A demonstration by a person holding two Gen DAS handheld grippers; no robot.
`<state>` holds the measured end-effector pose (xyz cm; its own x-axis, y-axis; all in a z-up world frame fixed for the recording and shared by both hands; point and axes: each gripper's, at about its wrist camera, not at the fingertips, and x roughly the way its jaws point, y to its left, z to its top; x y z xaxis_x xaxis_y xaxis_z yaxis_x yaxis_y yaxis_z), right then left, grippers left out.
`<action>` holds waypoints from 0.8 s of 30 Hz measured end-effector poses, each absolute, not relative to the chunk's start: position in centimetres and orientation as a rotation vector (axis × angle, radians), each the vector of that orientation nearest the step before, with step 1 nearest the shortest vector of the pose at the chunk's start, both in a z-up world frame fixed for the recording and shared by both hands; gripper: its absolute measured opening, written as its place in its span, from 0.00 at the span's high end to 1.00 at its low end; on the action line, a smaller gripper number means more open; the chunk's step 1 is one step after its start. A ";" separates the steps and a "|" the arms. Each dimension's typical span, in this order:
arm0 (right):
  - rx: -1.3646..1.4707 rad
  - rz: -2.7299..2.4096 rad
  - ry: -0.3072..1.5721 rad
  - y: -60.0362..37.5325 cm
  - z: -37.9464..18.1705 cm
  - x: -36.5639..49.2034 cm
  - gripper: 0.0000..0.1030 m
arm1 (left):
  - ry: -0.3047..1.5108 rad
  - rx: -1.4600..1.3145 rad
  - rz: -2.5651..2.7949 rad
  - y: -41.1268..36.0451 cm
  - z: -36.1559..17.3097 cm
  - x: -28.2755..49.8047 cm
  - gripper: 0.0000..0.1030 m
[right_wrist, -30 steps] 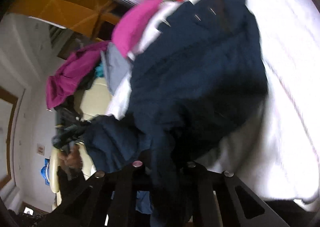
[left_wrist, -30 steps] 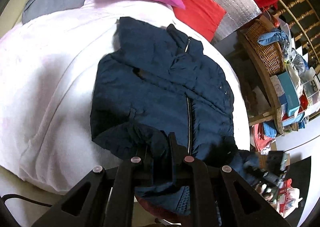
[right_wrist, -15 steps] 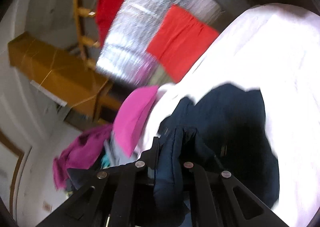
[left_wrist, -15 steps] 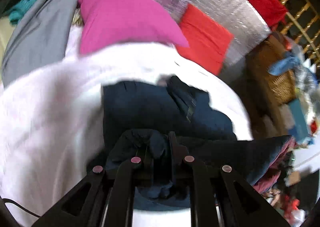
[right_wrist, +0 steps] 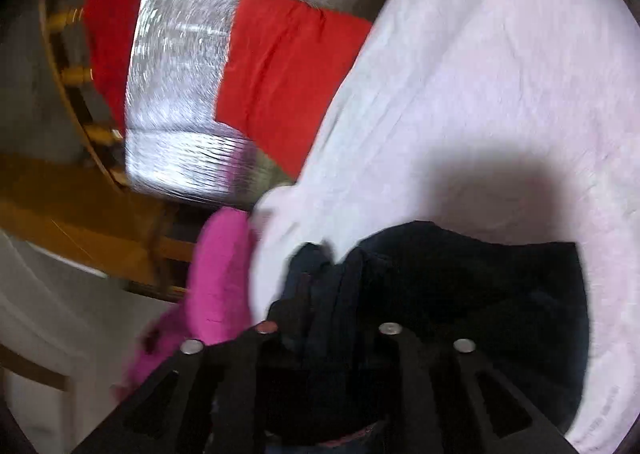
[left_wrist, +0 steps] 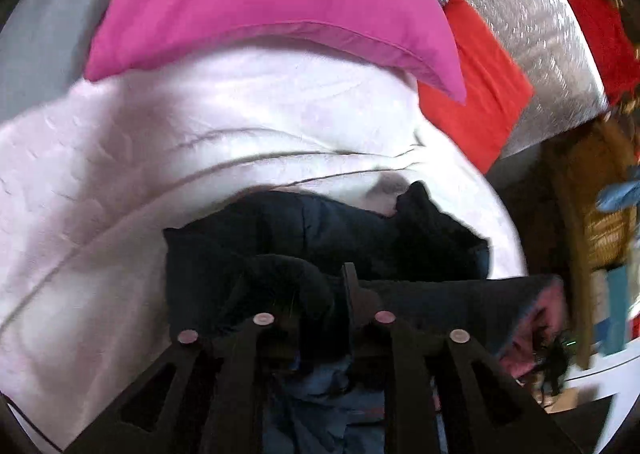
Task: Fold large clothes
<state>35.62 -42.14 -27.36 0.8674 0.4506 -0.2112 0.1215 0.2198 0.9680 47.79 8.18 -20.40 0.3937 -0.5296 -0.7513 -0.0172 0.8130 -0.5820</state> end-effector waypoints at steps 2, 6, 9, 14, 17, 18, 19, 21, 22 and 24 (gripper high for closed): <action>1.365 0.286 0.388 -42.8 -25.9 34.6 0.25 | 1.080 -0.680 -0.404 9.5 -19.6 47.5 0.71; 1.250 0.275 0.235 -43.0 -21.5 31.3 0.18 | 0.911 -0.882 -0.486 11.5 -17.0 45.5 0.43; 1.193 0.241 0.275 -41.9 -19.3 30.0 0.17 | 0.706 -0.921 -0.390 12.9 -14.6 41.7 0.16; 1.072 0.170 0.397 -39.3 -17.3 26.9 0.17 | 0.689 -0.895 -0.230 13.7 -13.9 35.0 0.08; 1.025 0.144 0.467 -37.2 -17.8 23.4 0.17 | 0.776 -0.828 -0.182 12.3 -15.5 30.7 0.08; 1.021 0.142 0.486 -37.0 -18.5 22.1 0.17 | 0.785 -0.818 -0.173 11.8 -16.2 29.4 0.08; 1.017 0.132 0.531 -36.1 -19.2 20.8 0.17 | 0.794 -0.807 -0.168 11.7 -16.8 27.9 0.08; 1.036 0.141 0.576 -34.8 -20.6 19.5 0.17 | 0.820 -0.774 -0.139 10.7 -18.2 25.0 0.08; 1.053 0.151 0.596 -34.4 -21.2 18.9 0.17 | 0.835 -0.773 -0.128 10.6 -18.6 24.4 0.08; 1.115 0.159 0.644 -33.2 -23.1 17.7 0.17 | 0.884 -0.795 -0.115 10.8 -20.2 23.4 0.08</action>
